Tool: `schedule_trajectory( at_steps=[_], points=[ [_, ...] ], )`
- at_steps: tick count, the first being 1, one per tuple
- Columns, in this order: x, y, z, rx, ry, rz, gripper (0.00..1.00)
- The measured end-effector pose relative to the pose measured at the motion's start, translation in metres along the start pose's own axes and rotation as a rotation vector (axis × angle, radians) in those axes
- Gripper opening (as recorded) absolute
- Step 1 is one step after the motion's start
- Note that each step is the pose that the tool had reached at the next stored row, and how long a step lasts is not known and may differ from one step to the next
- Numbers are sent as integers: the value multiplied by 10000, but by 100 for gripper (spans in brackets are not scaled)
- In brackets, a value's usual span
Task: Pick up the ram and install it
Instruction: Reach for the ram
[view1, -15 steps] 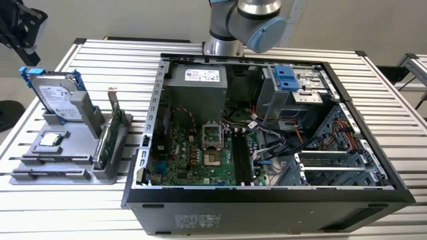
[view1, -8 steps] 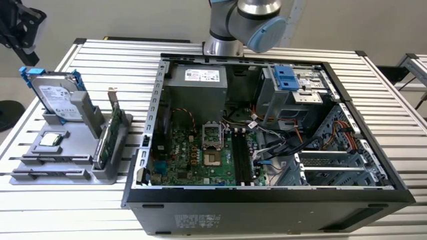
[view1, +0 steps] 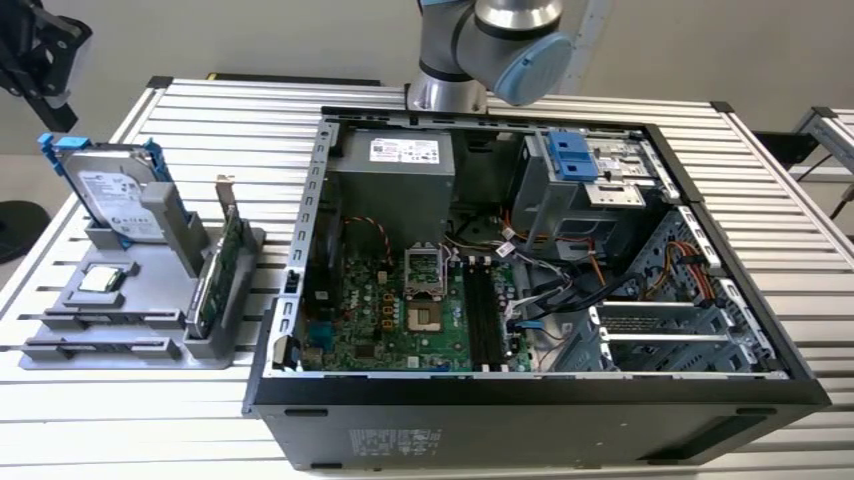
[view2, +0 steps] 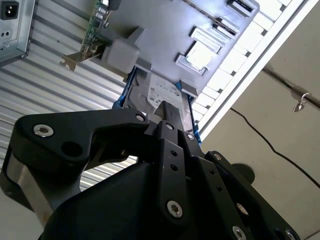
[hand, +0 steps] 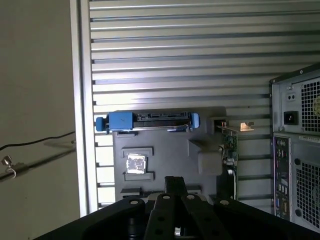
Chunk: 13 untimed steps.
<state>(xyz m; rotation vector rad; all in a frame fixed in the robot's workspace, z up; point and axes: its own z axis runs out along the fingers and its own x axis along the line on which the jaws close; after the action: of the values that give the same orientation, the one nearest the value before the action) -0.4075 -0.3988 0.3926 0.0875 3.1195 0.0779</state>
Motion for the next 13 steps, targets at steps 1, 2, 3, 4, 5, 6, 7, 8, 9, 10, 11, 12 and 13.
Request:
schedule_trajectory(
  at_steps=[1, 2, 3, 4, 5, 6, 7, 8, 9, 10, 11, 12, 13],
  points=[
    [0, 0, 0, 0, 0, 0, 0],
    [0, 0, 0, 0, 0, -1, 0],
    [0, 0, 0, 0, 0, 0, 0],
    [2, 0, 0, 0, 0, -1, 0],
    [3, 0, 0, 0, 0, 0, 0],
    [3, 0, 0, 0, 0, 0, 0],
    [3, 0, 0, 0, 0, -1, 0],
    [3, 0, 0, 0, 0, 0, 0],
    [3, 0, 0, 0, 0, 0, 0],
    [3, 0, 0, 0, 0, 0, 0],
    [4, 0, 0, 0, 0, 0, 0],
    [4, -1, 0, -1, -1, 0, 0],
    [4, -3, 0, 0, 0, 1, 0]
  ],
)
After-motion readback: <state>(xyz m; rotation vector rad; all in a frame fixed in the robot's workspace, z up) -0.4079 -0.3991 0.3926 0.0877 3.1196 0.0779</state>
